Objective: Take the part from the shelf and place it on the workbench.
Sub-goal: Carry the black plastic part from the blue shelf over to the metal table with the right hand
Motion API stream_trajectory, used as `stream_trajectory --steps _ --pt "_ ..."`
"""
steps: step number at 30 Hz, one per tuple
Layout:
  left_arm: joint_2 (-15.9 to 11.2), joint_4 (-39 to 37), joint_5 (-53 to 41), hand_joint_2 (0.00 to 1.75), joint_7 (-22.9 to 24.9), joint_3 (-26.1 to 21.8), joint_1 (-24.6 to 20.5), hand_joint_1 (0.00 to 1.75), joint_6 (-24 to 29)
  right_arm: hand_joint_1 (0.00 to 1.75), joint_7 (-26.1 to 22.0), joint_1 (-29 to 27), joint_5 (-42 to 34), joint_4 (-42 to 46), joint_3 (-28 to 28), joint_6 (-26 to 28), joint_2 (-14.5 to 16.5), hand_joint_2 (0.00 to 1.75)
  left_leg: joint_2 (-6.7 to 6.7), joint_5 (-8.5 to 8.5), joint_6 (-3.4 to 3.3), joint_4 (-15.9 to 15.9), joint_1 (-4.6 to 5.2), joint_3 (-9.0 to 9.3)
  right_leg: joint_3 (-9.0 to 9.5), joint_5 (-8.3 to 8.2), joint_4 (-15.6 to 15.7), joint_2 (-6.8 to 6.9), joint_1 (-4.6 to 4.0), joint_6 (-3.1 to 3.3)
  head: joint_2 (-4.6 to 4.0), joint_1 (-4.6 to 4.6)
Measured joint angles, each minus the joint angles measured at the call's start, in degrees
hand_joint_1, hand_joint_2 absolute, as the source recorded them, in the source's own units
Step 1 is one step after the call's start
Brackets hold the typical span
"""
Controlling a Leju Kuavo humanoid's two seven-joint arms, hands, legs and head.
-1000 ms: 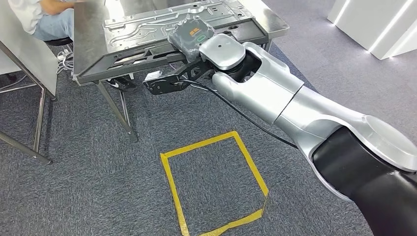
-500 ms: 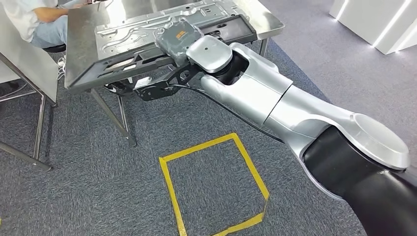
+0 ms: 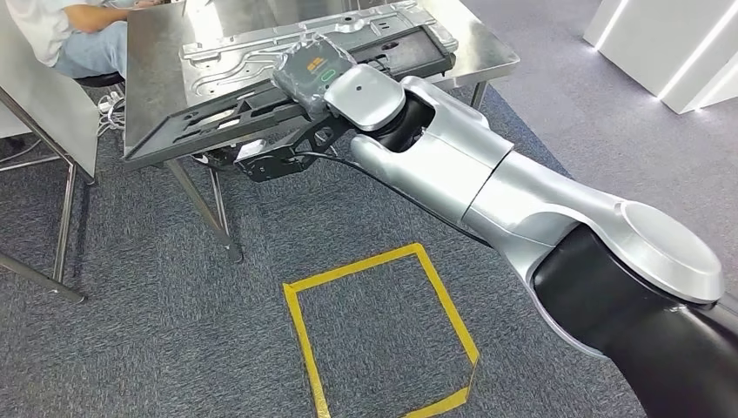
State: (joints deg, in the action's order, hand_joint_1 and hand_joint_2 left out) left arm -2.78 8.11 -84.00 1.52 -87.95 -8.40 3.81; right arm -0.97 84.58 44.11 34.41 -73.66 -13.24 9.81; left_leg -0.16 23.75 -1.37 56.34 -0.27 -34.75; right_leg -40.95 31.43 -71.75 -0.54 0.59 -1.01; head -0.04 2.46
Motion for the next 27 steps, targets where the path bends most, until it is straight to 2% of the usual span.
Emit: stream_trajectory --steps 1,2,3,4,6,7,9,11,12,15,16,17,18,19,21,22,24,26,27 --pt "0.0 0.0 -0.1 1.75 -0.1 0.0 0.0 0.0 0.0 1.75 0.0 -0.2 0.0 -0.1 -0.1 0.0 0.0 1.75 -0.02 0.31 -0.14 0.2 0.09 0.14 -1.64 -0.03 -2.1 0.01 -0.03 0.06 0.0 0.01" --pt "0.0 0.0 -0.1 1.75 -0.1 0.0 0.0 0.0 0.0 1.75 0.0 -0.3 -0.1 -0.1 -0.3 0.0 0.0 1.75 -0.07 0.67 -0.21 0.5 0.16 0.3 -2.29 -1.12 -2.1 0.01 -0.05 0.17 -0.01 -0.01" --pt "0.0 0.0 -0.2 1.75 -0.1 0.0 0.0 0.0 0.0 1.75 0.0 -0.4 -0.1 -0.2 -0.4 0.0 0.0 1.75 -0.14 1.07 -0.19 0.8 0.21 0.5 -1.8 -3.1 0.1 0.01 -0.07 0.36 -0.01 -0.02" --pt "0.0 0.0 -0.3 1.75 -0.1 0.0 0.1 0.0 0.0 1.75 0.1 -0.4 -0.1 -0.3 -0.5 0.0 0.0 1.75 -0.22 1.52 -0.1 1.1 0.23 0.65 -0.47 -5.42 3.9 0.03 -0.11 0.65 -0.01 -0.02" --pt "0.0 0.0 -0.4 1.75 -0.2 0.0 0.1 0.0 0.1 1.75 0.2 -0.3 0.0 -0.4 -0.6 0.0 -0.1 1.75 -0.34 2.36 0.3 1.9 0.44 0.63 2.22 -7.97 10.2 0.05 -0.35 1.15 0.0 0.03" --pt "0.0 0.0 -0.5 1.75 -0.3 0.0 0.1 0.0 0.1 1.75 0.2 -0.3 0.1 -0.4 -0.6 0.0 -0.1 1.75 -0.36 2.65 0.58 2.2 0.48 0.57 2.9 -8.19 11.6 0.01 -0.51 1.33 0.01 0.03" --pt "0.0 0.0 -0.6 1.75 -0.4 0.1 0.0 0.0 0.1 1.75 0.3 -0.2 0.1 -0.4 -0.7 0.1 -0.1 1.75 -0.35 2.9 1.15 2.1 0.44 0.63 3.16 -7.91 12.0 -0.12 -0.6 1.61 0.01 0.05" --pt "0.1 0.0 -0.7 1.75 -0.4 0.1 0.1 0.0 0.1 1.75 0.3 -0.2 0.2 -0.5 -0.7 0.1 -0.2 1.75 -0.25 3.54 1.82 2.8 0.27 0.42 3.7 -7.91 12.6 -0.16 -0.31 2.03 0.0 0.12" --pt "0.1 0.0 -0.8 1.75 -0.4 0.1 0.1 0.0 0.1 1.75 0.4 -0.2 0.2 -0.5 -0.7 0.1 -0.2 1.75 -0.2 4.43 2.21 4.5 0.18 -0.33 4.05 -7.92 12.9 -0.16 -0.07 2.23 0.0 0.19" --pt "0.0 0.0 -0.8 1.75 -0.4 0.1 0.1 0.0 0.1 1.75 0.4 -0.2 0.2 -0.6 -0.8 0.1 -0.2 1.75 -0.14 8.18 3.28 14.2 -0.36 -5.57 4.88 -7.47 13.2 -0.18 0.18 2.62 0.0 0.42" --pt "0.0 0.0 -0.8 1.75 -0.3 0.1 0.1 0.0 0.1 1.75 0.4 -0.3 0.2 -0.6 -0.8 0.1 -0.2 1.75 -0.13 8.38 3.52 16.5 -0.56 -7.14 5.16 -7.19 13.2 -0.2 0.18 2.63 0.0 0.45" --pt "0.0 0.0 -0.8 1.75 -0.3 0.1 0.1 0.0 0.1 1.75 0.4 -0.5 0.2 -0.6 -0.9 0.1 -0.2 1.75 -0.12 7.51 3.68 16.9 -0.72 -7.88 5.48 -6.86 13.1 -0.23 0.2 2.57 -0.01 0.44" --pt "0.0 0.0 -0.8 1.75 -0.3 0.1 0.1 0.0 0.1 1.75 0.4 -0.6 0.2 -0.6 -0.9 0.1 -0.2 1.75 -0.11 5.56 3.76 15.1 -0.85 -7.53 5.83 -6.51 13.0 -0.26 0.21 2.47 -0.01 0.44" --pt "0.0 0.0 -0.8 1.75 -0.2 0.1 0.1 0.0 0.1 1.75 0.4 -0.7 0.2 -0.6 -0.9 0.1 -0.2 1.75 -0.1 2.93 3.77 11.3 -0.93 -6.15 6.24 -6.12 12.9 -0.29 0.24 2.33 0.0 0.44" --pt "0.0 0.0 -0.7 1.75 -0.1 0.1 0.1 0.0 0.1 1.75 0.5 -0.6 0.2 -0.7 -0.9 0.1 -0.2 1.75 -0.12 -0.16 3.53 4.2 -0.74 -2.92 6.91 -5.54 13.0 -0.29 0.24 1.9 0.0 0.46" --pt "0.0 0.0 -0.7 1.75 -0.1 0.1 0.1 0.0 0.1 1.75 0.5 -0.5 0.2 -0.7 -0.9 0.2 -0.2 1.75 -0.16 -0.51 3.23 2.2 -0.54 -1.89 7.06 -5.42 13.1 -0.3 0.2 1.63 0.01 0.47" --pt "-0.1 0.0 -0.7 1.75 0.0 0.1 0.0 0.0 0.2 1.75 0.5 -0.5 0.1 -0.7 -0.9 0.2 -0.2 1.75 -0.26 -0.01 2.49 1.3 -0.14 -1.28 7.14 -5.38 13.4 -0.33 0.12 1.07 0.0 0.5" --pt "-0.1 0.0 -0.6 1.75 0.0 0.1 0.1 0.0 0.2 1.75 0.5 -0.5 0.1 -0.7 -0.9 0.2 -0.2 1.75 -0.22 0.05 1.7 0.7 -0.31 -0.74 7.17 -4.92 13.3 -0.26 -0.04 0.52 0.0 0.39" --pt "0.0 0.0 -0.6 1.75 0.0 0.1 0.2 0.0 0.2 1.75 0.5 -0.5 0.1 -0.7 -0.9 0.3 -0.2 1.75 -0.17 0.07 1.31 0.4 -0.42 -0.34 6.63 -4.17 11.9 -0.18 -0.14 0.33 0.01 0.27"
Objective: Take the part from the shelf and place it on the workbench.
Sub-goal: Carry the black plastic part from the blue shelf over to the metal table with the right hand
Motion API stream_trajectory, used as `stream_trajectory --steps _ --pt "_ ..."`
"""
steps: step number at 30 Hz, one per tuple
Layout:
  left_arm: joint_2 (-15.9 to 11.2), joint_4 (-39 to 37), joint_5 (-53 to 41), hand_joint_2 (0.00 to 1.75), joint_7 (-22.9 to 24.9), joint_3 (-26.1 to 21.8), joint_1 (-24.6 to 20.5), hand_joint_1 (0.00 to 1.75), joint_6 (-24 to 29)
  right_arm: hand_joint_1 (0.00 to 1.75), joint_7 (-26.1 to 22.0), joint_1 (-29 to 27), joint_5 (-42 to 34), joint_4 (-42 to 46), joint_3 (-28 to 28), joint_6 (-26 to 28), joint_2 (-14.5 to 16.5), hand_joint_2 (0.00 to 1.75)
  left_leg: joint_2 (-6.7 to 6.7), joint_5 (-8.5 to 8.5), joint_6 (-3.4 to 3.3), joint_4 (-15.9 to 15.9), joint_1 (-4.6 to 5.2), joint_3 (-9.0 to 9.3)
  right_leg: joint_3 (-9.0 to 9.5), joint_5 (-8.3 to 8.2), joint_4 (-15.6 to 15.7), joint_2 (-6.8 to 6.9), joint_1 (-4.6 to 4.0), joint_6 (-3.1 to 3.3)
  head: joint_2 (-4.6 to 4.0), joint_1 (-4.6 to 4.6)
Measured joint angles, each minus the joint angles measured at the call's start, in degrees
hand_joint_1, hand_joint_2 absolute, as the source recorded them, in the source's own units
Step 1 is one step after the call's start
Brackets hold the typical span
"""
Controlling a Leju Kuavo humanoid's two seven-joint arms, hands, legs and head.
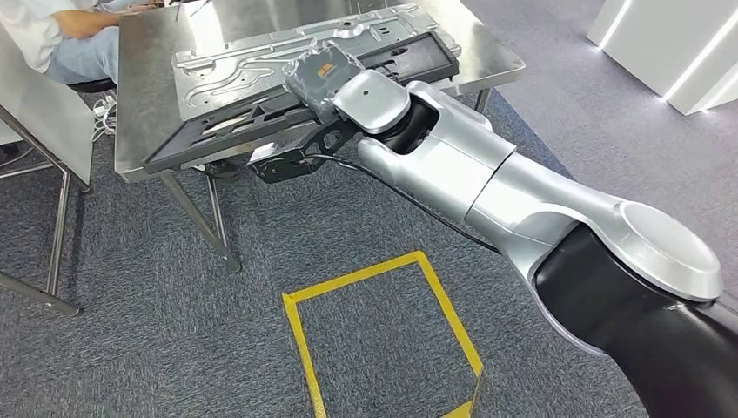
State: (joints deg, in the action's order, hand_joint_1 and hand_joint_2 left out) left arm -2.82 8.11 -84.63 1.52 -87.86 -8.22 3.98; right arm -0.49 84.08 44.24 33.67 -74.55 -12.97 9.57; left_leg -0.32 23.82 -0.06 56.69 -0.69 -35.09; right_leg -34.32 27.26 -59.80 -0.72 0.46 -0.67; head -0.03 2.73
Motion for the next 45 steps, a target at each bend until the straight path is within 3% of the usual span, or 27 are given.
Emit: stream_trajectory --steps 1,3,4,5,6,8,10,12,15,16,18,20,21,22,24,25,29,31,34,35,36,37,39,40,42,45 --pt "0.0 0.0 0.0 1.75 0.0 0.0 0.0 0.0 0.0 1.75 0.0 0.0 0.0 0.0 0.0 0.1 0.0 1.75 0.05 0.09 -0.35 -0.3 -0.1 0.42 -1.29 1.21 -2.6 0.09 -0.09 -0.1 0.0 -0.12" --pt "0.0 0.0 0.0 1.75 0.0 0.0 -0.1 0.0 0.0 1.75 0.0 0.0 0.1 -0.1 0.0 0.2 0.0 1.75 0.13 0.58 -0.9 -0.2 0.01 0.84 -5.76 4.01 -10.6 0.19 -0.12 -0.08 -0.01 -0.28" --pt "0.0 0.0 0.0 1.75 0.0 0.0 -0.2 0.0 0.0 1.75 0.0 -0.2 0.1 -0.1 0.0 0.2 0.0 1.75 0.15 0.88 -1.04 0.0 0.09 0.98 -7.98 4.61 -13.8 0.2 -0.11 -0.04 -0.01 -0.29" --pt "0.0 0.0 0.0 1.75 0.0 0.0 -0.2 0.0 -0.1 1.75 0.0 -0.4 0.1 -0.2 0.0 0.2 0.0 1.75 0.15 1.22 -1.12 0.2 0.14 1.15 -9.33 4.18 -15.2 0.2 -0.1 0.01 -0.01 -0.3" --pt "0.0 0.0 0.0 1.75 0.0 0.0 -0.1 0.0 -0.1 1.75 0.0 -0.5 0.1 -0.2 0.0 0.2 0.0 1.75 0.1 1.62 -1.1 0.4 0.16 1.39 -9.54 2.6 -14.3 0.21 -0.06 0.1 -0.01 -0.3" --pt "0.1 0.0 0.0 1.75 0.0 0.0 -0.1 0.0 -0.1 1.75 0.1 -0.5 0.2 -0.3 0.0 0.2 0.0 1.75 -0.06 2.62 -0.85 1.0 0.14 1.95 -7.06 -1.96 -7.4 0.29 0.01 0.42 -0.01 -0.33" --pt "0.1 0.0 -0.1 1.75 0.0 0.0 -0.1 0.0 -0.1 1.75 0.0 -0.3 0.4 -0.4 0.0 0.4 0.1 1.75 -0.25 3.56 -0.27 1.8 0.35 2.07 -4.49 -4.08 -1.6 0.33 -0.06 0.76 0.0 -0.26" --pt "0.1 0.0 -0.2 1.75 0.1 0.0 -0.2 0.0 -0.1 1.75 0.0 -0.2 0.7 -0.5 0.0 0.6 0.3 1.75 -0.3 3.98 0.29 2.0 0.47 2.05 -3.88 -3.79 -0.5 0.19 -0.26 1.1 0.01 -0.19" --pt "0.1 0.0 -0.3 1.75 0.4 0.0 -0.1 0.0 -0.2 1.75 -0.1 0.0 0.9 -0.8 0.0 0.7 0.7 1.75 -0.13 5.2 1.15 3.3 0.24 1.67 -3.31 -3.59 0.0 0.03 0.1 1.84 0.0 -0.09" --pt "0.1 0.0 -0.3 1.75 0.5 0.0 -0.2 0.0 -0.2 1.75 -0.1 0.1 1.0 -0.9 0.0 0.7 0.9 1.75 -0.06 6.36 1.5 5.6 0.15 0.59 -3.03 -3.51 0.2 0.02 0.27 2.1 0.0 0.0" --pt "0.1 0.0 -0.3 1.75 0.5 0.0 -0.2 0.0 -0.3 1.75 -0.2 0.3 1.2 -1.1 0.0 0.8 1.3 1.75 0.02 9.16 2.08 12.8 -0.02 -3.29 -2.6 -3.14 0.2 -0.03 0.27 2.47 0.0 0.18" --pt "0.1 0.0 -0.3 1.75 0.5 0.0 -0.2 0.0 -0.5 1.75 -0.5 0.1 1.2 -1.3 -0.1 0.9 1.7 1.75 0.02 9.54 2.34 17.6 -0.11 -6.62 -2.0 -2.62 0.2 -0.08 0.24 2.58 0.0 0.17" --pt "0.1 0.0 -0.3 1.75 0.5 0.0 -0.2 0.0 -0.5 1.75 -0.6 0.1 1.2 -1.5 -0.1 0.9 1.8 1.75 0.03 7.98 2.35 16.9 -0.12 -6.91 -1.56 -2.3 0.2 -0.09 0.23 2.56 0.0 0.17" --pt "0.1 0.0 -0.3 1.75 0.5 0.0 -0.1 0.0 -0.6 1.75 -0.7 0.0 1.3 -1.6 -0.1 0.9 2.0 1.75 0.02 5.5 2.27 14.2 -0.13 -6.19 -1.04 -1.95 0.2 -0.11 0.22 2.49 -0.01 0.17" --pt "0.1 0.0 -0.2 1.75 0.5 0.0 -0.1 0.0 -0.6 1.75 -0.8 0.3 1.6 -1.9 -0.1 1.0 2.3 1.75 0.0 0.89 1.86 6.5 0.07 -3.29 -0.12 -1.3 0.3 -0.11 0.15 2.23 -0.01 0.16" --pt "0.0 0.0 -0.2 1.75 0.6 0.0 -0.1 0.0 -0.6 1.75 -0.8 0.5 1.8 -2.0 -0.1 1.1 2.5 1.75 -0.02 -0.17 1.53 3.7 0.26 -2.09 0.11 -1.1 0.3 -0.12 0.09 2.06 -0.01 0.18" --pt "0.0 0.0 -0.1 1.75 0.8 0.1 -0.1 0.0 -0.7 1.75 -0.9 1.6 2.2 -2.3 -0.1 1.3 3.0 1.75 0.03 0.42 0.19 1.3 0.5 -0.74 0.04 -0.74 0.5 -0.09 -0.03 1.12 0.0 0.18" --pt "0.0 0.0 -0.1 1.75 0.8 0.1 -0.1 0.0 -0.8 1.75 -1.0 2.4 2.2 -2.4 -0.1 1.3 3.1 1.75 0.11 0.48 -0.48 0.6 0.18 -0.05 -0.96 0.62 -1.7 0.09 -0.11 0.7 0.0 0.06" --pt "0.0 0.0 -0.1 1.75 0.8 0.1 -0.2 0.0 -0.8 1.75 -1.0 3.2 2.3 -2.6 -0.1 1.3 3.1 1.75 0.15 0.95 -1.25 0.4 0.12 0.61 -6.91 4.68 -12.6 0.21 -0.09 0.51 -0.01 -0.06" --pt "0.0 0.0 -0.1 1.75 0.8 0.1 -0.2 0.0 -0.8 1.75 -1.0 3.2 2.3 -2.6 -0.1 1.4 3.1 1.75 0.14 1.18 -1.35 0.5 0.14 0.81 -8.79 5.14 -15.4 0.22 -0.07 0.47 -0.01 -0.05" --pt "0.0 0.0 -0.1 1.75 0.8 0.1 -0.2 0.0 -0.8 1.75 -1.1 3.1 2.3 -2.7 -0.1 1.4 3.1 1.75 0.09 1.47 -1.37 0.6 0.15 1.05 -9.72 4.4 -16.1 0.22 -0.05 0.49 -0.01 -0.06" --pt "0.0 0.0 -0.1 1.75 0.8 0.1 -0.2 0.0 -0.8 1.75 -1.1 3.1 2.3 -2.7 -0.1 1.4 3.2 1.75 0.01 1.8 -1.33 0.8 0.15 1.33 -9.52 2.58 -14.6 0.23 -0.03 0.59 -0.01 -0.07" --pt "0.0 0.0 -0.1 1.75 0.8 0.1 -0.1 0.0 -0.8 1.75 -1.1 3.3 2.3 -2.9 -0.1 1.5 3.2 1.75 -0.18 2.65 -1.11 1.2 0.14 1.89 -6.71 -2.19 -7.2 0.28 -0.09 1.05 -0.01 -0.08" --pt "0.0 0.0 -0.1 1.75 0.8 0.1 -0.1 0.0 -0.8 1.75 -1.1 3.4 2.3 -2.9 -0.1 1.6 3.3 1.75 -0.27 3.08 -0.86 1.6 0.26 1.96 -5.18 -3.56 -3.6 0.33 -0.17 1.27 -0.01 -0.06" --pt "0.0 0.0 -0.1 1.75 0.8 0.1 -0.1 0.0 -0.9 1.75 -1.0 3.7 2.0 -3.0 -0.1 2.0 3.4 1.75 -0.33 3.52 -0.26 1.9 0.35 1.79 -3.76 -3.98 -0.6 0.27 -0.45 1.54 -0.01 0.02" --pt "0.0 0.0 -0.1 1.75 0.6 0.1 -0.1 0.0 -1.1 1.75 -0.6 4.2 1.5 -3.0 -0.1 2.3 3.5 1.75 -0.21 4.03 0.67 2.1 0.18 1.72 -3.22 -3.87 0.3 0.06 -0.32 1.92 0.0 0.05"
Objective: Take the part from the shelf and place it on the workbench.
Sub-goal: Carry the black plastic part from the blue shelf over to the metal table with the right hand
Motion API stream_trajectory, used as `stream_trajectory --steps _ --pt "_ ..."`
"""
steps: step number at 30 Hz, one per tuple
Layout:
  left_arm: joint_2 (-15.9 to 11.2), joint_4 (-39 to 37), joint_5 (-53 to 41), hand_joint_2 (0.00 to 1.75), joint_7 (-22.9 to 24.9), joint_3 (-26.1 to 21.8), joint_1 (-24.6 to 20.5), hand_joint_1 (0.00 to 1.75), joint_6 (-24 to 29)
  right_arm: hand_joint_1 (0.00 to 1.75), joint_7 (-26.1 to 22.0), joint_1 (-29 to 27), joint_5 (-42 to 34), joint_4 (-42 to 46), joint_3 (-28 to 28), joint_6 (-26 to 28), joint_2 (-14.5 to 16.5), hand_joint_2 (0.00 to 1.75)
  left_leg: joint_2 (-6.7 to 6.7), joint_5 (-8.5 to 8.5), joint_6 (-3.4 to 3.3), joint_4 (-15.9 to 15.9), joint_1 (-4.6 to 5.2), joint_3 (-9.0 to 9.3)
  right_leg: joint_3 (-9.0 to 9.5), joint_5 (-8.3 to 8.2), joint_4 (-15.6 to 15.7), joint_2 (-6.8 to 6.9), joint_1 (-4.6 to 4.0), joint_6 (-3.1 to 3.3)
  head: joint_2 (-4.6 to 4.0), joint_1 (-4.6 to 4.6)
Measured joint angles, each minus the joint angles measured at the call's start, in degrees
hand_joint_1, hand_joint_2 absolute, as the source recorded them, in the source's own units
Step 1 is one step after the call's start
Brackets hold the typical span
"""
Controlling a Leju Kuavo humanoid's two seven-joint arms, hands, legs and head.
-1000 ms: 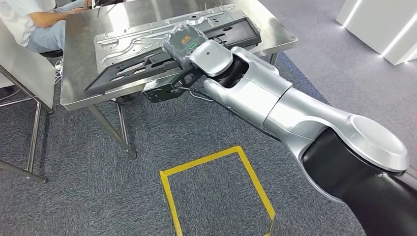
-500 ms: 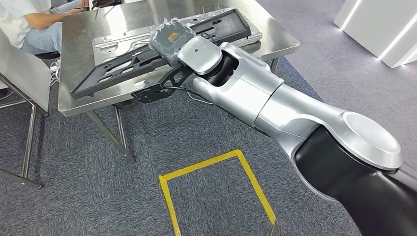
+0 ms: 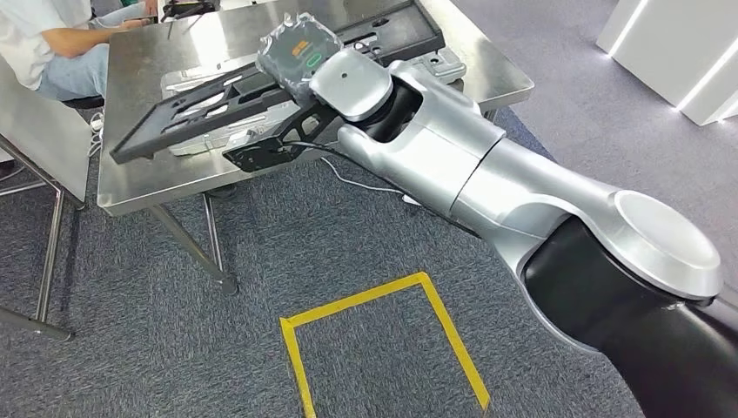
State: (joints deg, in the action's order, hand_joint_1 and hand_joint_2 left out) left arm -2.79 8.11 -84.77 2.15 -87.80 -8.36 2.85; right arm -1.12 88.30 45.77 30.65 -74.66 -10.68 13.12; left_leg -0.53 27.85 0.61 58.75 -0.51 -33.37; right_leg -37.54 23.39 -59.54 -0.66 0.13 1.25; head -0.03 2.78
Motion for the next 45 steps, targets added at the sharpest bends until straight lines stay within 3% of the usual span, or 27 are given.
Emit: stream_trajectory --steps 2,4,6,7,8,10,11,13,16,18,20,21,22,23,25,26,27,30,32,35,36,37,38,40,41,42,45 --pt "0.0 0.0 -0.1 1.75 -0.2 0.0 0.0 0.0 0.0 1.75 0.3 0.9 -0.3 0.0 0.0 0.3 0.0 1.75 0.15 1.85 0.62 3.2 -0.13 -1.55 0.55 0.05 0.6 0.0 0.4 0.32 -0.01 0.16" --pt "-0.1 0.0 -0.2 1.75 -0.5 0.0 0.0 0.0 0.0 1.75 0.7 1.6 -0.6 0.0 0.1 0.9 0.0 1.75 0.23 4.48 1.18 10.3 -0.3 -5.25 0.97 0.33 0.7 -0.02 0.46 0.56 0.0 0.34" --pt "-0.2 0.0 -0.2 1.75 -0.7 0.0 0.1 0.0 0.0 1.75 0.9 1.7 -0.8 0.0 0.2 1.2 -0.1 1.75 0.24 4.66 1.58 15.0 -0.52 -8.31 1.59 0.81 0.6 -0.07 0.52 0.62 0.0 0.33" --pt "-0.2 0.0 -0.2 1.75 -0.7 0.0 0.1 0.0 0.0 1.75 1.0 1.7 -0.9 0.0 0.2 1.1 -0.1 1.75 0.25 3.13 1.7 14.3 -0.65 -8.52 1.99 1.11 0.6 -0.1 0.56 0.55 -0.01 0.33" --pt "-0.2 0.0 -0.2 1.75 -0.8 0.0 0.1 0.0 0.0 1.75 1.1 1.7 -1.0 0.0 0.2 1.1 -0.2 1.75 0.27 0.73 1.79 11.6 -0.78 -7.71 2.4 1.43 0.5 -0.12 0.61 0.43 -0.01 0.32" --pt "-0.2 0.0 -0.3 1.75 -0.8 0.0 0.1 0.0 0.1 1.75 1.3 2.0 -1.0 0.0 0.2 1.1 -0.3 1.75 0.29 -3.44 1.76 4.1 -0.75 -4.83 3.03 2.0 0.4 -0.17 0.6 -0.01 -0.01 0.34" --pt "-0.3 0.0 -0.3 1.75 -0.8 0.0 0.1 0.0 0.2 1.75 1.5 2.2 -1.2 0.1 0.3 1.2 -0.3 1.75 0.28 -4.26 1.48 1.4 -0.6 -3.65 3.11 2.15 0.5 -0.22 0.56 -0.3 -0.01 0.33" --pt "-0.3 0.0 -0.3 1.75 -0.8 0.0 0.0 0.0 0.3 1.75 1.9 2.4 -2.0 0.2 0.4 1.6 -0.6 1.75 0.2 -3.95 0.74 -0.4 -0.22 -2.81 3.02 2.17 0.6 -0.3 0.43 -0.87 -0.01 0.35" --pt "-0.3 0.0 -0.4 1.75 -0.8 0.0 0.1 0.0 0.5 1.75 3.6 2.4 -2.7 0.8 1.1 4.6 -1.4 1.75 0.24 -3.81 -0.45 -0.9 -0.44 -2.43 2.56 3.0 -0.3 -0.14 0.39 -1.67 0.0 0.24" --pt "-0.2 0.0 -0.5 1.75 -0.8 0.0 0.1 0.0 0.6 1.75 5.1 2.5 -1.9 1.7 1.9 8.7 -2.3 1.75 0.32 -3.64 -1.24 -1.2 -0.47 -1.94 -0.1 5.49 -5.6 0.07 0.4 -1.91 0.0 0.02" --pt "-0.2 0.0 -0.5 1.75 -0.8 0.1 0.1 0.0 0.7 1.75 6.1 2.5 -0.9 2.7 2.5 12.1 -3.4 1.75 0.33 -3.23 -1.89 -1.2 -0.21 -1.51 -4.29 7.95 -13.2 0.12 0.37 -1.91 -0.01 -0.11" --pt "-0.2 0.0 -0.6 1.75 -0.8 0.1 0.1 0.0 0.7 1.75 6.3 2.3 -0.5 3.2 2.7 13.1 -4.0 1.75 0.28 -3.0 -2.06 -1.2 -0.07 -1.24 -5.82 8.08 -15.4 0.13 0.36 -1.84 -0.01 -0.1" --pt "-0.2 0.0 -0.6 1.75 -0.8 0.1 0.1 0.0 0.8 1.75 6.5 2.2 -0.3 3.5 2.9 13.5 -4.5 1.75 0.21 -2.74 -2.16 -1.1 0.07 -0.91 -6.32 7.06 -15.4 0.13 0.32 -1.68 -0.01 -0.13" --pt "-0.2 0.0 -0.7 1.75 -0.8 0.2 0.2 0.0 0.8 1.75 6.5 2.1 -0.2 3.9 2.9 13.7 -5.0 1.75 0.12 -2.46 -2.18 -1.1 0.2 -0.54 -5.73 5.07 -13.2 0.13 0.22 -1.4 -0.01 -0.14" --pt "-0.1 0.0 -0.6 1.75 -0.8 0.2 0.2 0.0 0.8 1.75 6.6 2.0 0.0 4.6 3.1 13.8 -5.7 1.75 0.01 -1.82 -2.03 -0.9 0.51 0.05 -2.44 0.64 -5.2 0.18 -0.13 -0.54 -0.01 -0.11" --pt "-0.1 0.0 -0.6 1.75 -0.8 0.2 0.2 0.0 0.8 1.75 6.6 2.0 0.1 4.9 3.2 13.8 -5.9 1.75 0.02 -1.55 -1.86 -0.8 0.64 0.15 -1.02 -0.56 -2.0 0.24 -0.28 -0.21 -0.01 -0.07" --pt "0.0 0.0 -0.6 1.75 -0.8 0.2 0.2 0.0 0.9 1.75 6.6 1.9 0.2 5.3 3.3 13.8 -6.0 1.75 0.07 -1.34 -1.64 -0.8 0.66 0.17 -0.17 -0.96 -0.2 0.23 -0.41 0.0 0.0 -0.05" --pt "0.1 0.0 -0.5 1.75 -0.8 0.2 0.0 0.0 0.9 1.75 6.7 1.7 0.4 6.1 3.5 13.6 -6.5 1.75 0.27 -0.92 -0.79 -0.9 0.47 0.19 0.38 -0.75 1.0 -0.01 -0.42 0.26 0.0 -0.11" --pt "0.2 0.0 -0.5 1.75 -0.8 0.2 0.0 0.0 1.0 1.75 6.8 1.6 0.5 6.5 3.6 13.4 -6.8 1.75 0.34 0.42 -0.06 1.2 0.36 -0.74 1.16 -0.76 1.8 0.06 -0.03 0.55 0.0 0.0" --pt "0.1 0.0 -0.5 1.75 -0.8 0.2 0.1 0.0 1.0 1.75 7.0 1.2 0.6 6.9 3.9 13.2 -7.2 1.75 0.36 4.33 1.03 11.5 -0.11 -6.3 2.02 -0.37 2.2 0.15 0.29 0.85 -0.01 0.15" --pt "0.1 0.0 -0.5 1.75 -0.8 0.2 0.1 0.0 1.0 1.75 7.0 0.9 0.6 7.0 3.9 13.2 -7.3 1.75 0.37 4.68 1.31 14.1 -0.31 -8.02 2.24 -0.16 2.2 0.1 0.38 0.81 -0.01 0.18" --pt "0.1 0.0 -0.5 1.75 -0.8 0.2 0.1 0.0 1.0 1.75 6.9 0.6 0.6 7.1 3.9 13.1 -7.3 1.75 0.38 3.88 1.54 14.7 -0.52 -8.84 2.53 0.1 2.2 0.03 0.49 0.72 -0.01 0.18" --pt "0.1 0.0 -0.5 1.75 -0.8 0.2 0.1 0.0 1.0 1.75 6.9 0.3 0.6 7.1 3.9 13.1 -7.4 1.75 0.39 1.93 1.74 13.0 -0.72 -8.53 2.88 0.41 2.1 -0.05 0.62 0.55 -0.01 0.16" --pt "0.1 0.0 -0.5 1.75 -0.8 0.2 0.1 0.0 1.0 1.75 6.9 0.0 0.6 7.3 4.0 13.1 -7.5 1.75 0.41 -2.96 1.96 5.3 -0.96 -5.55 3.57 1.14 1.8 -0.17 0.83 0.03 -0.01 0.15" --pt "0.1 0.0 -0.5 1.75 -0.8 0.2 0.1 0.0 1.0 1.75 6.9 0.1 0.6 7.4 4.0 13.1 -7.6 1.75 0.38 -4.36 1.86 1.8 -0.85 -3.94 3.75 1.47 1.7 -0.22 0.83 -0.28 -0.01 0.21" --pt "0.1 0.0 -0.5 1.75 -0.8 0.2 0.1 0.0 1.0 1.75 7.0 0.2 0.6 7.5 4.1 13.1 -7.6 1.75 0.36 -4.86 1.61 -0.4 -0.69 -2.92 3.81 1.67 1.6 -0.25 0.8 -0.59 0.0 0.27" --pt "0.1 0.0 -0.5 1.75 -0.8 0.2 0.0 0.0 1.0 1.75 7.0 0.1 0.6 7.7 4.2 13.1 -7.9 1.75 0.29 -4.31 0.37 -1.4 -0.43 -2.25 3.89 2.01 1.8 -0.27 0.68 -1.53 0.0 0.34"
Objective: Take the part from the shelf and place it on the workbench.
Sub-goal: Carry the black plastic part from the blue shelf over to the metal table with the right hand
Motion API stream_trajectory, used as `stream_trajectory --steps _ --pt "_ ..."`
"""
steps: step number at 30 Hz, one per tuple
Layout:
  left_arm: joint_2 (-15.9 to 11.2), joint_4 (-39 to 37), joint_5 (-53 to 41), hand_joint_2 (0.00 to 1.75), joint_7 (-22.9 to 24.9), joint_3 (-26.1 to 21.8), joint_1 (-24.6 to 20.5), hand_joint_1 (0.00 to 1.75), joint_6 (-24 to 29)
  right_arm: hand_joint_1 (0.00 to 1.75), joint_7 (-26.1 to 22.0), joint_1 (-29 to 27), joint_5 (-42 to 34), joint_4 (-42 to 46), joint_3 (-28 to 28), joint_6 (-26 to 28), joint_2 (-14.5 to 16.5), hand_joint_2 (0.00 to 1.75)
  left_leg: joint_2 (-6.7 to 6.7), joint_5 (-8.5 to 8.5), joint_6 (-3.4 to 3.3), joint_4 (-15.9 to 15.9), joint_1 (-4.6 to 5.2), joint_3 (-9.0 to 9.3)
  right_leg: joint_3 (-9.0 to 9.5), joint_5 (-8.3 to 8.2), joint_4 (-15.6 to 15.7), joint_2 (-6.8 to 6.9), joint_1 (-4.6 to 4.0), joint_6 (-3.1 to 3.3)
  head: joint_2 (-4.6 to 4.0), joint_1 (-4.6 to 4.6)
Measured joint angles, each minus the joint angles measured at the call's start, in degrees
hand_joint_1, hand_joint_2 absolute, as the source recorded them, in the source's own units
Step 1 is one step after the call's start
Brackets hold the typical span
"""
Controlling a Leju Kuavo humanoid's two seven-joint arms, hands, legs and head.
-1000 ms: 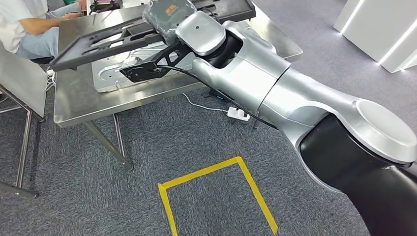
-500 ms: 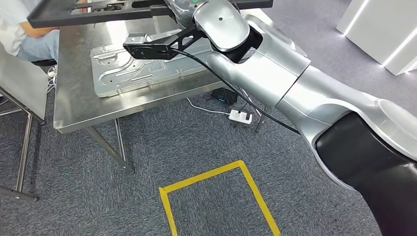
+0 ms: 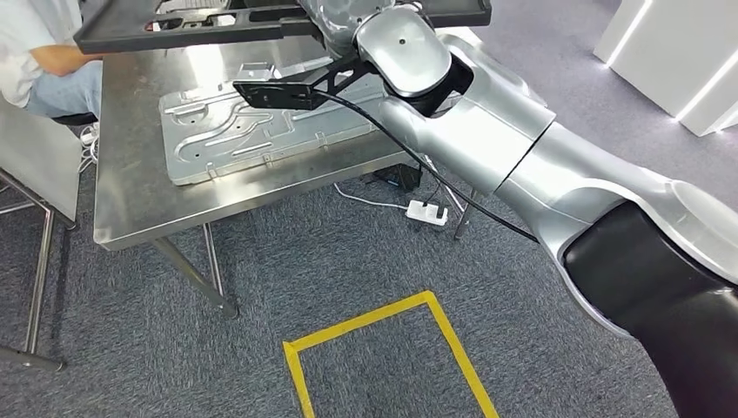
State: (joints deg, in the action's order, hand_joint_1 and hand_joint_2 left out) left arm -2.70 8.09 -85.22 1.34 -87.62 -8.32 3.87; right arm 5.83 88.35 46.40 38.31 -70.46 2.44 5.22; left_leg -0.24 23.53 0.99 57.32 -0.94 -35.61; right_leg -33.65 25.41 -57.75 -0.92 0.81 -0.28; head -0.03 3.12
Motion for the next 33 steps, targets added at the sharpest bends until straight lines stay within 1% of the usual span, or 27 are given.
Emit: stream_trajectory --steps 2,3,5,6,7,8,10,11,12,13,14,16,17,18,20,21,22,23,24,25,26,27,28,29,31,32,33 --pt "0.0 0.0 0.0 1.75 0.0 0.0 0.1 0.0 0.0 1.75 0.0 0.0 0.0 0.1 0.2 0.0 -0.3 1.75 0.04 0.09 -0.8 -0.4 -0.19 0.48 -0.72 1.23 -1.8 0.13 -0.04 -0.45 -0.01 -0.17" --pt "0.0 0.0 0.0 1.75 0.0 0.0 0.0 0.0 0.0 1.75 0.0 0.1 0.0 0.1 0.3 0.0 -0.4 1.75 0.08 0.2 -1.18 -0.6 -0.26 0.75 -2.06 2.53 -4.5 0.2 -0.1 -0.55 0.0 -0.27" --pt "0.0 0.0 0.0 1.75 0.0 0.0 -0.1 0.0 0.0 1.75 0.0 0.0 0.1 0.2 0.4 -0.1 -0.6 1.75 0.12 0.64 -1.81 -0.5 -0.07 1.05 -6.32 5.44 -12.5 0.31 -0.14 -0.57 -0.01 -0.43" --pt "0.0 0.0 0.0 1.75 0.0 0.0 -0.1 0.0 0.0 1.75 0.0 -0.3 0.1 0.3 0.4 -0.2 -0.7 1.75 0.1 0.89 -2.03 -0.4 0.04 1.22 -8.34 6.09 -15.7 0.31 -0.16 -0.57 -0.01 -0.45" --pt "0.0 0.0 0.0 1.75 0.0 0.0 -0.1 0.0 0.0 1.75 -0.1 -0.5 0.1 0.3 0.4 -0.2 -0.8 1.75 0.04 1.16 -2.15 -0.3 0.12 1.44 -9.49 5.66 -17.0 0.32 -0.17 -0.51 -0.01 -0.46" --pt "0.0 0.0 0.0 1.75 0.0 0.0 -0.1 0.0 0.0 1.75 -0.1 -0.7 0.2 0.3 0.4 -0.3 -1.0 1.75 -0.05 1.48 -2.18 -0.1 0.19 1.7 -9.6 4.16 -16.1 0.32 -0.2 -0.36 -0.01 -0.47" --pt "0.0 0.0 0.0 1.75 0.0 0.0 0.1 0.0 0.1 1.75 -0.1 -0.9 0.3 0.3 0.4 -0.3 -1.2 1.75 -0.26 2.24 -2.01 0.2 0.23 2.31 -7.27 -0.44 -9.2 0.33 -0.32 0.17 -0.01 -0.49" --pt "0.0 0.0 0.0 1.75 0.0 0.0 0.1 0.0 0.1 1.75 -0.1 -0.9 0.3 0.3 0.4 -0.3 -1.3 1.75 -0.33 2.64 -1.79 0.5 0.36 2.43 -5.7 -2.01 -5.6 0.33 -0.46 0.44 -0.01 -0.46" --pt "0.0 0.0 0.0 1.75 0.0 0.0 0.0 0.0 0.1 1.75 -0.1 -0.9 0.4 0.4 0.4 -0.3 -1.3 1.75 -0.38 2.93 -1.54 0.7 0.45 2.43 -4.57 -2.76 -3.1 0.32 -0.58 0.65 -0.01 -0.44" --pt "0.0 0.0 0.0 1.75 0.0 0.0 0.0 0.0 0.1 1.75 -0.1 -0.9 0.4 0.5 0.4 -0.3 -1.4 1.75 -0.38 3.12 -1.27 0.8 0.5 2.36 -3.97 -2.81 -1.7 0.26 -0.72 0.78 0.0 -0.4" --pt "0.0 0.0 0.0 1.75 0.0 0.0 -0.1 0.0 0.1 1.75 -0.2 -1.0 0.4 0.5 0.4 -0.3 -1.4 1.75 -0.38 3.2 -0.98 0.8 0.53 2.29 -3.7 -2.5 -1.5 0.18 -0.86 0.9 0.0 -0.4" --pt "0.1 0.0 0.0 1.75 0.1 0.0 -0.1 0.0 0.1 1.75 -0.2 -1.2 0.4 0.6 0.4 -0.3 -1.4 1.75 -0.28 3.55 -0.43 0.9 0.41 2.35 -3.4 -2.37 -1.0 0.07 -0.7 1.24 0.0 -0.39" --pt "0.1 0.0 0.0 1.75 0.1 0.0 -0.1 0.0 0.1 1.75 -0.1 -1.2 0.5 0.6 0.4 -0.3 -1.5 1.75 -0.2 4.22 -0.14 1.8 0.36 1.96 -3.09 -2.3 -0.7 0.08 -0.54 1.5 -0.01 -0.34" --pt "0.1 0.0 0.0 1.75 0.1 0.0 0.0 0.0 0.2 1.75 -0.1 -1.2 0.5 0.6 0.4 -0.3 -1.6 1.75 -0.13 5.33 0.14 3.9 0.32 0.98 -2.74 -2.24 -0.5 0.11 -0.33 1.73 0.0 -0.27" --pt "0.0 0.0 0.0 1.75 0.1 0.0 0.0 0.0 0.2 1.75 0.0 -1.4 0.6 0.6 0.4 -0.3 -1.7 1.75 -0.03 8.14 0.62 11.0 0.18 -2.74 -2.21 -1.87 -0.4 0.13 -0.21 2.08 -0.01 -0.16" --pt "0.0 0.0 -0.1 1.75 0.1 0.0 0.0 0.0 0.2 1.75 0.0 -1.6 0.6 0.6 0.4 -0.3 -1.7 1.75 -0.02 8.95 0.81 14.4 0.13 -4.75 -1.95 -1.63 -0.4 0.1 -0.21 2.16 -0.01 -0.15" --pt "0.0 0.0 -0.1 1.75 0.1 0.0 0.0 0.0 0.2 1.75 -0.1 -2.0 0.6 0.6 0.4 -0.3 -1.7 1.75 -0.02 8.78 0.93 16.3 0.09 -6.15 -1.64 -1.35 -0.5 0.07 -0.21 2.18 -0.01 -0.16" --pt "0.0 0.0 -0.2 1.75 0.1 0.0 0.0 0.0 0.2 1.75 -0.2 -2.3 0.7 0.6 0.4 -0.3 -1.7 1.75 -0.02 7.45 0.97 16.0 0.07 -6.56 -1.3 -1.04 -0.5 0.02 -0.21 2.16 -0.01 -0.17" --pt "0.0 0.0 -0.3 1.75 0.1 0.0 0.0 0.0 0.2 1.75 -0.3 -2.5 0.7 0.6 0.4 -0.3 -1.7 1.75 -0.01 5.15 0.94 13.5 0.06 -5.89 -0.93 -0.7 -0.7 -0.02 -0.21 2.1 -0.01 -0.16" --pt "0.0 0.0 -0.3 1.75 0.1 0.0 0.0 0.0 0.3 1.75 -0.3 -2.6 0.8 0.6 0.4 -0.3 -1.7 1.75 0.0 2.57 0.82 9.5 0.05 -4.51 -0.56 -0.33 -0.8 -0.04 -0.21 1.99 -0.01 -0.17" --pt "0.0 0.0 -0.4 1.75 0.1 0.0 0.0 0.0 0.4 1.75 -0.4 -2.6 0.9 0.6 0.4 -0.3 -1.7 1.75 -0.02 0.79 0.61 5.9 0.2 -2.92 -0.31 0.01 -0.9 -0.05 -0.29 1.81 -0.01 -0.17" --pt "0.0 0.0 -0.5 1.75 0.1 0.0 -0.1 0.0 0.5 1.75 -0.4 -2.4 0.9 0.6 0.4 -0.3 -1.8 1.75 -0.02 -0.11 0.3 3.0 0.37 -1.62 -0.19 0.25 -1.0 -0.08 -0.37 1.6 -0.01 -0.16" --pt "0.0 0.0 -0.5 1.75 0.1 0.0 -0.1 0.0 0.6 1.75 -0.4 -2.4 1.0 0.6 0.4 -0.3 -1.8 1.75 -0.03 -0.22 -0.02 1.4 0.55 -0.87 -0.16 0.37 -0.9 -0.08 -0.44 1.38 0.0 -0.16" --pt "0.0 0.0 -0.6 1.75 0.1 0.0 -0.1 0.0 0.6 1.75 -0.5 -2.4 1.0 0.6 0.4 -0.3 -1.8 1.75 -0.05 0.19 -0.32 1.1 0.73 -0.55 -0.19 0.42 -0.9 -0.08 -0.51 1.15 0.0 -0.16" --pt "0.0 0.0 -0.6 1.75 0.1 0.0 -0.1 0.0 0.7 1.75 -0.5 -2.5 1.1 0.5 0.4 -0.3 -1.8 1.75 0.0 0.29 -0.86 0.6 0.53 -0.28 -0.22 0.71 -0.9 0.01 -0.56 0.62 0.0 -0.18" --pt "0.0 0.0 -0.6 1.75 0.0 0.0 -0.1 0.0 0.7 1.75 -0.5 -2.6 1.1 0.5 0.4 -0.3 -1.9 1.75 0.04 0.33 -1.17 0.3 0.36 -0.02 -0.57 1.3 -1.7 0.1 -0.6 0.37 0.0 -0.23" --pt "0.0 0.0 -0.6 1.75 0.0 0.0 -0.1 0.0 0.7 1.75 -0.5 -2.5 1.1 0.6 0.5 -0.3 -1.9 1.75 0.08 0.36 -1.52 0.1 0.2 0.27 -1.47 2.3 -3.7 0.18 -0.64 0.17 0.0 -0.33"
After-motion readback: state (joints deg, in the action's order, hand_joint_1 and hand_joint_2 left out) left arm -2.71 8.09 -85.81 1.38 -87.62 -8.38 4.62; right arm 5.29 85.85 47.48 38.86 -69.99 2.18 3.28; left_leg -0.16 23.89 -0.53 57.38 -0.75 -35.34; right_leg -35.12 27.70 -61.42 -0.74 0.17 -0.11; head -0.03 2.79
